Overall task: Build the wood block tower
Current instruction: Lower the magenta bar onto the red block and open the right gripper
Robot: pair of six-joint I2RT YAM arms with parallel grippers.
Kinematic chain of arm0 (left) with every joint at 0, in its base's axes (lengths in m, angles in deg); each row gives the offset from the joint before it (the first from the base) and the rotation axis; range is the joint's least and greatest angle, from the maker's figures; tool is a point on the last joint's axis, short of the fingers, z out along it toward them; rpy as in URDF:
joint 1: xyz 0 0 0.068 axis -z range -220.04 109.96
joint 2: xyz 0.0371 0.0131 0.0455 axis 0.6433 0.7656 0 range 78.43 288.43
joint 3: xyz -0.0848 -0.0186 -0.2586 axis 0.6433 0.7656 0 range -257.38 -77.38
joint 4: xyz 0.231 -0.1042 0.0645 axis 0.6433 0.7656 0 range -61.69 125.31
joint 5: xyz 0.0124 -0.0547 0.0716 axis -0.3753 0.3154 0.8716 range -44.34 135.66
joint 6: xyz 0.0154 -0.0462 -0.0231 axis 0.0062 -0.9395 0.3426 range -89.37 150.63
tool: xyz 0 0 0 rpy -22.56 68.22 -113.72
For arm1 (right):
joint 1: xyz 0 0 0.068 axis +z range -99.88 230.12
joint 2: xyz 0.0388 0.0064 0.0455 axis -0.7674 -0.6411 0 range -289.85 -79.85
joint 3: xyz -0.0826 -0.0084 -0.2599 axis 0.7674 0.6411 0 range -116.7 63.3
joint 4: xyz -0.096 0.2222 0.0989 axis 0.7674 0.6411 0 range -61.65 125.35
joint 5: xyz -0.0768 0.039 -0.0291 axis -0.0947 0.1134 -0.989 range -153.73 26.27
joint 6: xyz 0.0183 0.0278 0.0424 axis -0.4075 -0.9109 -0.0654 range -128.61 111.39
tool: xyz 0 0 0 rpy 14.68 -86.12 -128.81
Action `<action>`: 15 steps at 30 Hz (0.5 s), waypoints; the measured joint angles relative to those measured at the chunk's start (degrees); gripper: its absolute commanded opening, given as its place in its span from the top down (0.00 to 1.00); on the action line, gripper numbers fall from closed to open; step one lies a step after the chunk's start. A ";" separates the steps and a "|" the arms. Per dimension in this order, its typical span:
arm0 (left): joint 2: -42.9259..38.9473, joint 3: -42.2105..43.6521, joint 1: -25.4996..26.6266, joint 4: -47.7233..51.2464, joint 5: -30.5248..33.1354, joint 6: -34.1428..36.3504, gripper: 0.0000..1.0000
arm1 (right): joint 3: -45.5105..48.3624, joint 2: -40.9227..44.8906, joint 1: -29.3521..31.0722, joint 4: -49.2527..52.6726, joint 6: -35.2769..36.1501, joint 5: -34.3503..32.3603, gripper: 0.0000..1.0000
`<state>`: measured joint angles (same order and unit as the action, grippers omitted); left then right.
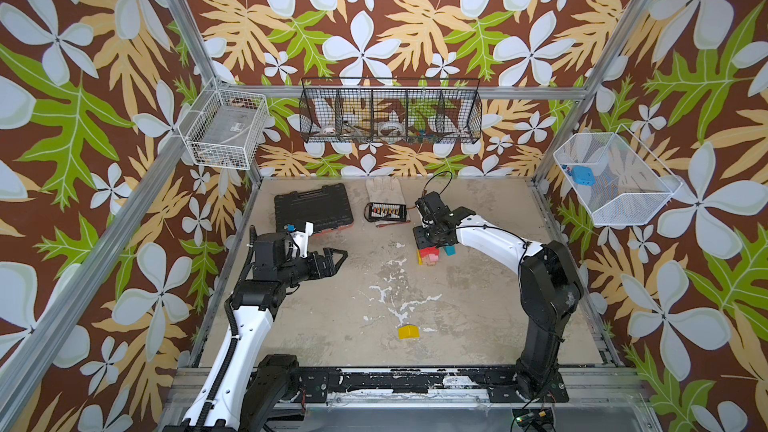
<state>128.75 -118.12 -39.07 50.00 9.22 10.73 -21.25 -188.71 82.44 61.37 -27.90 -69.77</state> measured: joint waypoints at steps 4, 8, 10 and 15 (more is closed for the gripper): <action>0.04 0.00 0.00 0.00 0.00 0.00 0.00 | 0.00 0.02 0.00 0.00 0.00 -0.02 0.41; 0.17 0.00 0.00 0.00 0.02 0.00 0.00 | 0.31 0.55 0.00 0.00 0.00 -0.02 0.41; 0.28 0.00 0.00 0.02 0.04 0.00 0.00 | 0.46 0.68 0.00 0.00 0.00 0.00 0.41; 0.35 0.00 0.00 0.02 0.17 -0.02 0.00 | 0.85 0.79 0.00 0.02 0.00 -0.04 0.41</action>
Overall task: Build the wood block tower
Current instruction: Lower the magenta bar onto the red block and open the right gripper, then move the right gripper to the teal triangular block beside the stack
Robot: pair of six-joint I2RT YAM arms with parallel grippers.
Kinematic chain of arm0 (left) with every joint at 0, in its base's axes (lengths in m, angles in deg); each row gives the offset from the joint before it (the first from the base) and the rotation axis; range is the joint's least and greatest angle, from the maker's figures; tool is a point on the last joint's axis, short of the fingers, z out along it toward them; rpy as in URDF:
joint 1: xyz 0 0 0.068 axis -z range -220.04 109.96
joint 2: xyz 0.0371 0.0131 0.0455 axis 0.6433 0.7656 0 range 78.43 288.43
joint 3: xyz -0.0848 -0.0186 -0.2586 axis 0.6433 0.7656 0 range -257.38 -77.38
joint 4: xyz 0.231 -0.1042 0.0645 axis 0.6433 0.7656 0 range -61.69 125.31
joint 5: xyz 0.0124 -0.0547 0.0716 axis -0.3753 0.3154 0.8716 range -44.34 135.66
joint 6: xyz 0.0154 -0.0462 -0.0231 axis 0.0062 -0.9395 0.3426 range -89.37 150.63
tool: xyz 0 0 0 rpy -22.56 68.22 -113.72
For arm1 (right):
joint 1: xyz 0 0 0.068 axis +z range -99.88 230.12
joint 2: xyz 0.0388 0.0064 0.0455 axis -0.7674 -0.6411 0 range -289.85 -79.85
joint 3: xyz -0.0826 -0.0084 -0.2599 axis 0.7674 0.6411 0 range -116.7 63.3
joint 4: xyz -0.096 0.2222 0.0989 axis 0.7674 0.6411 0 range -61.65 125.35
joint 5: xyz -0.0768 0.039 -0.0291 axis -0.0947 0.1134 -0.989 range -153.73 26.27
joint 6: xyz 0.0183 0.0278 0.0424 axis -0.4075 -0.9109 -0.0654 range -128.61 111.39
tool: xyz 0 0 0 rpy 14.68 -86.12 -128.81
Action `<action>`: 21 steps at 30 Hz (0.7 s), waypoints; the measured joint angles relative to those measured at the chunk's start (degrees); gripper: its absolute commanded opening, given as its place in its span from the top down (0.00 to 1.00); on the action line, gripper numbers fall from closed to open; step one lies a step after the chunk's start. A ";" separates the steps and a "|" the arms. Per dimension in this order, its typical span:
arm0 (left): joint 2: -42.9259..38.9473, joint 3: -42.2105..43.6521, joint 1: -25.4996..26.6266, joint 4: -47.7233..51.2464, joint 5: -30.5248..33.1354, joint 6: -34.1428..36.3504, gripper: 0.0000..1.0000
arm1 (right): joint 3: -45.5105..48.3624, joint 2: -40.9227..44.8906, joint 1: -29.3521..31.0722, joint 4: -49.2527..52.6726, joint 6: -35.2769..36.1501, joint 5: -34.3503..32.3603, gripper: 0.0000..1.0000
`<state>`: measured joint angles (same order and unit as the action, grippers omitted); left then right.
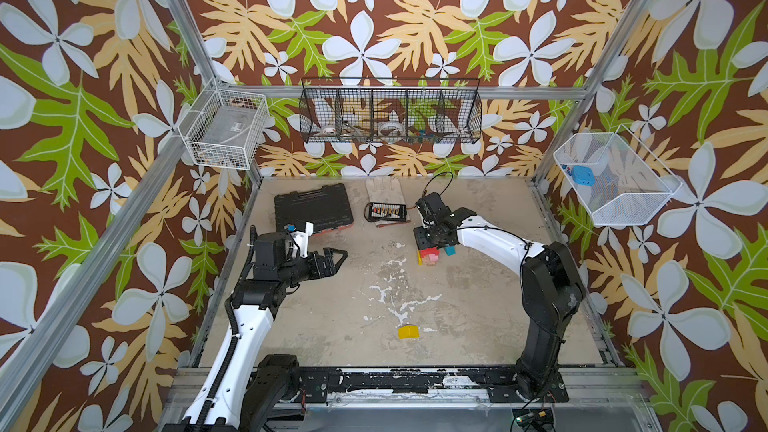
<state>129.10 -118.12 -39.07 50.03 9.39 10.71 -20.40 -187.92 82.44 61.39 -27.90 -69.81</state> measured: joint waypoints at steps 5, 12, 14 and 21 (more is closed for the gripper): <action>0.00 0.00 0.00 0.00 0.00 -0.04 0.00 | 0.11 0.04 0.00 0.00 0.00 0.00 0.40; 0.02 0.00 0.00 0.00 0.00 -0.20 0.00 | 0.11 0.04 0.00 0.00 -0.02 0.00 0.31; 0.02 0.00 0.00 0.00 0.00 -0.20 0.00 | 0.11 0.04 0.00 0.00 0.00 0.00 0.27; 0.09 0.00 0.00 0.00 0.00 -0.20 0.00 | 0.11 0.85 0.00 0.24 0.00 -0.50 0.20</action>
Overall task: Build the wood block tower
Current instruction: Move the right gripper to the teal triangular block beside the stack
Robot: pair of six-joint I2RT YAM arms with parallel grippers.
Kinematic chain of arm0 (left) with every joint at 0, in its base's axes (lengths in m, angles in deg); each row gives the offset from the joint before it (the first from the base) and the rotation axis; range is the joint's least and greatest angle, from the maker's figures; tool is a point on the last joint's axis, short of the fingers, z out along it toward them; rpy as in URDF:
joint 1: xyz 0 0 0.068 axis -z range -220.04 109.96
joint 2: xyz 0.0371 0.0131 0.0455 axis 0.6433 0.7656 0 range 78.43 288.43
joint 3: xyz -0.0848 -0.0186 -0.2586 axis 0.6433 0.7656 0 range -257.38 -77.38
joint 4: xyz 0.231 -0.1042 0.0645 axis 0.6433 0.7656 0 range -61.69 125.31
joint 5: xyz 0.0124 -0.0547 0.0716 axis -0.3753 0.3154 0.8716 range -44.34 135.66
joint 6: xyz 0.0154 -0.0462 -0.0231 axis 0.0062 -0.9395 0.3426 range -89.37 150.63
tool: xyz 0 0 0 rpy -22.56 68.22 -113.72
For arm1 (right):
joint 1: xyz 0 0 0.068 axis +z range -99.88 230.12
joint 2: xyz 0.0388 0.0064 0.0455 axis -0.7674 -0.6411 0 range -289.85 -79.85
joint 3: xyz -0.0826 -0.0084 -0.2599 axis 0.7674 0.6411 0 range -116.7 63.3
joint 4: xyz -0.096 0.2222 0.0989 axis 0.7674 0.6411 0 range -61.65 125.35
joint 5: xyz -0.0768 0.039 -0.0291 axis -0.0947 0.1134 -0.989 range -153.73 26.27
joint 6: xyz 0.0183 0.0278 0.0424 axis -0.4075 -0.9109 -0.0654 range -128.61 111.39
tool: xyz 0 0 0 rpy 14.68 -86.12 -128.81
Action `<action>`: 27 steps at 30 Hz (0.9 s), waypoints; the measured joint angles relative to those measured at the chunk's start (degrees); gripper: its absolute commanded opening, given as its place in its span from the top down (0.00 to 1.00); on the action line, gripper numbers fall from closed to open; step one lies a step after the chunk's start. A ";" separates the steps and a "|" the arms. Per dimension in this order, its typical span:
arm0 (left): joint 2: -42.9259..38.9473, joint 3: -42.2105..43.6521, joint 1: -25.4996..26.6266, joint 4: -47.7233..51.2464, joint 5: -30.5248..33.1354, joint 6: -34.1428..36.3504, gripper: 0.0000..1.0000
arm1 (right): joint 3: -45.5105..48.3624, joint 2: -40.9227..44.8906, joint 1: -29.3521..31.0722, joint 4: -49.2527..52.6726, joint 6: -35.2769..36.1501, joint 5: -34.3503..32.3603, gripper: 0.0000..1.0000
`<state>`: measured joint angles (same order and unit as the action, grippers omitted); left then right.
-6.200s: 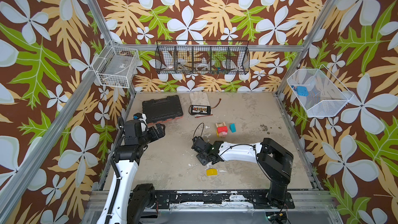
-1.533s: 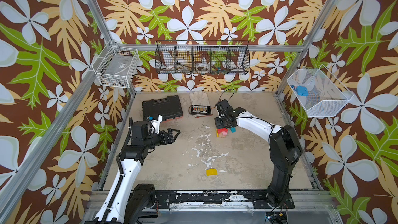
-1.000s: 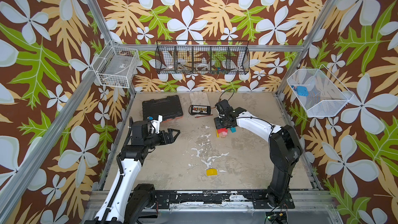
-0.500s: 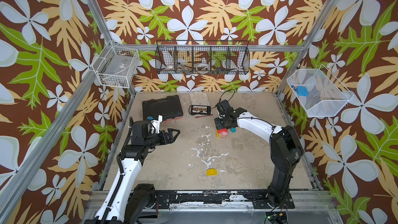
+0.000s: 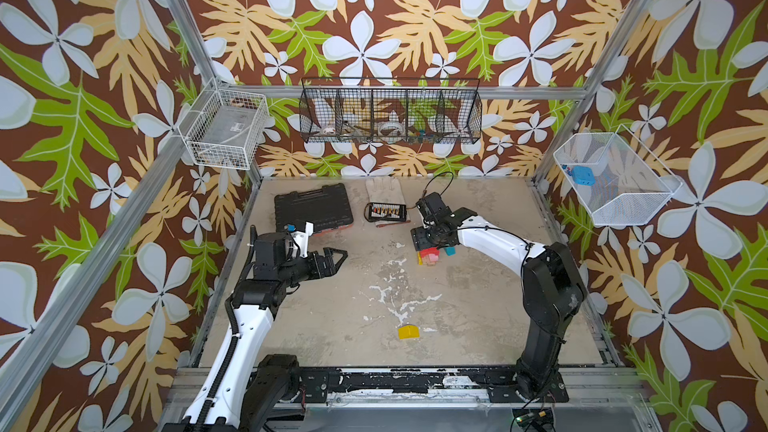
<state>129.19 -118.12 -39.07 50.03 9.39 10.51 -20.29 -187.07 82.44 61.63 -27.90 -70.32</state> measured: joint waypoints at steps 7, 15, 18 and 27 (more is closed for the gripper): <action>0.07 0.00 0.00 0.02 0.00 0.00 0.00 | 5.46 9.66 -1.44 -1.68 -0.28 -2.43 0.19; 0.07 0.00 0.00 0.04 0.04 0.00 0.00 | 22.67 22.91 -15.41 -10.82 -5.84 -0.26 0.28; 0.02 0.00 0.00 0.09 0.11 0.00 0.00 | 24.72 21.35 -17.77 -12.96 -6.67 2.43 0.31; 0.04 0.00 0.07 0.15 0.26 0.00 0.00 | 22.01 9.79 -18.05 -17.92 -5.97 9.64 0.26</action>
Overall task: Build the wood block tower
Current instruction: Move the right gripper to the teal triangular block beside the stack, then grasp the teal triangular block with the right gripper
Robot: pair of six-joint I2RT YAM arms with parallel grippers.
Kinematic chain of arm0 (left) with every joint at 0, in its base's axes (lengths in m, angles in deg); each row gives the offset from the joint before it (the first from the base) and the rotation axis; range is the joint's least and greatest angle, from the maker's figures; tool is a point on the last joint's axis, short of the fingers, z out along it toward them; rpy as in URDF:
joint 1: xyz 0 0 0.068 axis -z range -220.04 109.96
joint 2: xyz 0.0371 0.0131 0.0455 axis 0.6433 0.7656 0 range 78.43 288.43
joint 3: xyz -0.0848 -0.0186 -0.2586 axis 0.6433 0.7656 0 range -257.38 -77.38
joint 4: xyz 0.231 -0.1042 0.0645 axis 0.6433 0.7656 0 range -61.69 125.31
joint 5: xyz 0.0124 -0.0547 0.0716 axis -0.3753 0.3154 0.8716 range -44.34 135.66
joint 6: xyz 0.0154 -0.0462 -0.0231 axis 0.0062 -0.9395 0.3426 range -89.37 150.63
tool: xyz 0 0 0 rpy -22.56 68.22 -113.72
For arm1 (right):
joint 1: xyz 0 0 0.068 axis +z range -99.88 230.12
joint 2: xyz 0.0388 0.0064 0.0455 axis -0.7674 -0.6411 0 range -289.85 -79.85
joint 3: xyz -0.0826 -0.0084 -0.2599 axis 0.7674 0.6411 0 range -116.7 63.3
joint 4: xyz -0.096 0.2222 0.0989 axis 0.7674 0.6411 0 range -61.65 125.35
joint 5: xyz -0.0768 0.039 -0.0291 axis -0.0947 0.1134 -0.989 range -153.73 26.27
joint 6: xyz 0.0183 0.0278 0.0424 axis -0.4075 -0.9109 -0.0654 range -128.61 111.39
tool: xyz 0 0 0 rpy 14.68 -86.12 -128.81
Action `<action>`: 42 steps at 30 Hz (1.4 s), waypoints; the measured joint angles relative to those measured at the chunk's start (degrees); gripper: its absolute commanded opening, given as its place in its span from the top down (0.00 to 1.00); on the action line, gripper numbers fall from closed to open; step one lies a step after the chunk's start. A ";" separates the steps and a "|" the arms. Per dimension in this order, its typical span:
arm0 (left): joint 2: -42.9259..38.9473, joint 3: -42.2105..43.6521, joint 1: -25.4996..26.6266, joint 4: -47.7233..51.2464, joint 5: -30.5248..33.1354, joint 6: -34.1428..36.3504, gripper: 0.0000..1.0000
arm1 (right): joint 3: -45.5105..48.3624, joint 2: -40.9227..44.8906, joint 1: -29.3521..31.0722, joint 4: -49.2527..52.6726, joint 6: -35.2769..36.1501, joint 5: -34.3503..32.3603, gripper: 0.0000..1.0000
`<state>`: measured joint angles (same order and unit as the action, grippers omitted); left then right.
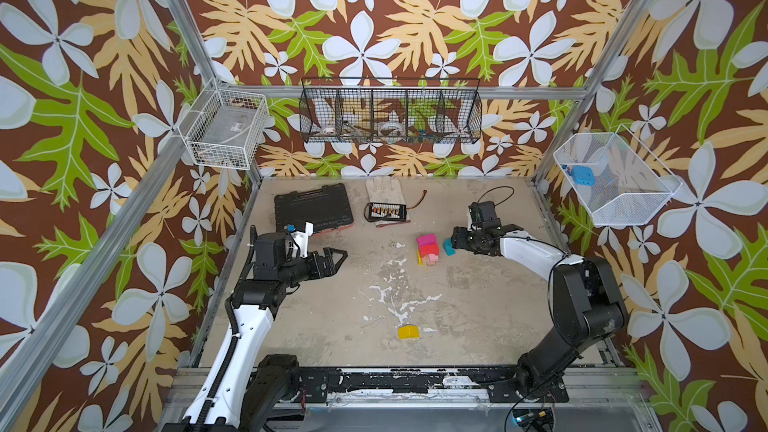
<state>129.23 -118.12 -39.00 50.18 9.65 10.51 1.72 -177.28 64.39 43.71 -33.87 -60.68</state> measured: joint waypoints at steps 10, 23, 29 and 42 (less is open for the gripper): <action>0.20 0.00 0.00 0.02 0.20 -0.02 0.00 | -1.36 -3.10 1.16 -2.40 1.49 2.89 0.27; 0.20 0.00 0.00 0.04 0.96 -0.42 0.00 | -3.45 -7.93 1.49 -3.69 1.75 2.93 0.38; 0.39 0.00 0.00 0.04 1.01 -0.42 0.00 | -4.59 -9.64 1.46 -3.87 2.08 2.86 0.50; 0.35 0.00 0.00 0.07 1.05 -0.44 0.00 | -6.69 -13.05 2.27 -3.17 2.45 -0.20 0.76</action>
<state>129.58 -118.12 -39.00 50.25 10.70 10.07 -4.97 -190.33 66.66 40.54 -31.42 -60.88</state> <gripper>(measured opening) 0.998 0.293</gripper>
